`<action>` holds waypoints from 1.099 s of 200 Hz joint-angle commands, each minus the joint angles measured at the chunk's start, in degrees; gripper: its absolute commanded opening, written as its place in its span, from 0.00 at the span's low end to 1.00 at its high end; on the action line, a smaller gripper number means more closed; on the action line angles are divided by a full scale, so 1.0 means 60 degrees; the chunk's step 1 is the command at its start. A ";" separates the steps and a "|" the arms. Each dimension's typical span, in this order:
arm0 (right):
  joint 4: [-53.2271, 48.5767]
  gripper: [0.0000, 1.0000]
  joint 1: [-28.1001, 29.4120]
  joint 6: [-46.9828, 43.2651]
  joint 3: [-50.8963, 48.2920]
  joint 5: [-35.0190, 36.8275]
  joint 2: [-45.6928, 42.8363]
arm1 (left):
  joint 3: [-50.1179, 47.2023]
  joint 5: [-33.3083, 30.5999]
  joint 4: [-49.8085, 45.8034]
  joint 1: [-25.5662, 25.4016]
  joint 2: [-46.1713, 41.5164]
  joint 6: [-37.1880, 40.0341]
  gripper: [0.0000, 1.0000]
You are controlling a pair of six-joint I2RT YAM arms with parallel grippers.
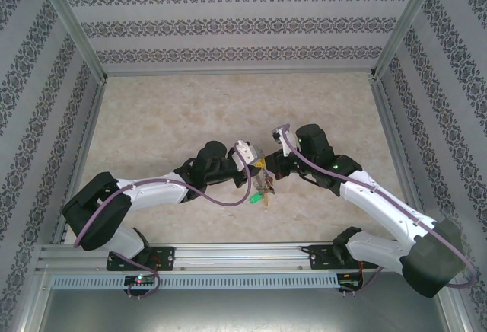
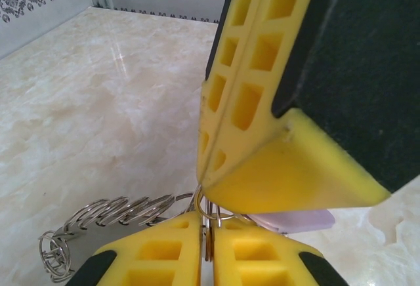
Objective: Put the keys on the keyring
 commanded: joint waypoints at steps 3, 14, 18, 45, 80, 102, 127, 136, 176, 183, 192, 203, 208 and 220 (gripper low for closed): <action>0.0225 0.00 0.0166 -0.0146 0.0363 -0.0287 -0.0007 | 0.0250 -0.0135 -0.0182 -0.0105 -0.0248 0.0269 0.08; 0.0222 0.00 0.0167 -0.0146 0.0368 -0.0241 -0.0012 | 0.0237 -0.0137 -0.0197 -0.0096 -0.0265 0.0284 0.06; 0.0208 0.00 0.0167 -0.0157 0.0369 -0.0230 -0.0012 | 0.0238 -0.0137 -0.0193 -0.0097 -0.0270 0.0275 0.04; 0.0175 0.00 0.0166 -0.0205 0.0370 -0.0198 -0.0069 | 0.0237 -0.0104 -0.0183 -0.0096 -0.0314 0.0227 0.00; 0.0164 0.00 0.0166 -0.0205 0.0334 -0.0156 -0.0077 | 0.0165 -0.0159 -0.0080 -0.0103 -0.0352 0.0182 0.00; 0.0151 0.00 0.0154 -0.0157 0.0278 -0.0039 -0.0128 | 0.0186 -0.0189 -0.0044 -0.0097 -0.0347 0.0167 0.00; 0.0083 0.00 0.0097 -0.0046 0.0188 0.0323 -0.0228 | 0.0120 -0.0202 0.0146 -0.0099 -0.0329 0.0057 0.00; 0.0043 0.00 0.0029 -0.0001 0.0155 0.0417 -0.0259 | 0.0113 -0.0201 0.0196 -0.0097 -0.0329 0.0035 0.00; -0.0027 0.00 -0.0197 0.0241 -0.0025 0.0622 -0.0408 | -0.0016 -0.0250 0.0530 -0.0096 -0.0343 -0.0197 0.00; -0.0022 0.00 -0.0210 0.0241 -0.0025 0.0611 -0.0431 | -0.0049 -0.0260 0.0613 -0.0097 -0.0329 -0.0226 0.00; -0.0019 0.00 -0.0215 0.0249 -0.0025 0.0620 -0.0430 | -0.0065 -0.0280 0.0715 -0.0097 -0.0315 -0.0297 0.00; -0.0021 0.00 -0.0237 0.0262 -0.0011 0.0636 -0.0440 | -0.0068 -0.0260 0.0771 -0.0096 -0.0279 -0.0331 0.00; -0.0019 0.00 -0.0244 0.0264 -0.0010 0.0631 -0.0439 | -0.0060 -0.0254 0.0761 -0.0097 -0.0272 -0.0332 0.00; -0.0025 0.00 -0.0244 0.0275 0.0001 0.0626 -0.0434 | -0.0045 -0.0247 0.0801 -0.0104 -0.0243 -0.0353 0.00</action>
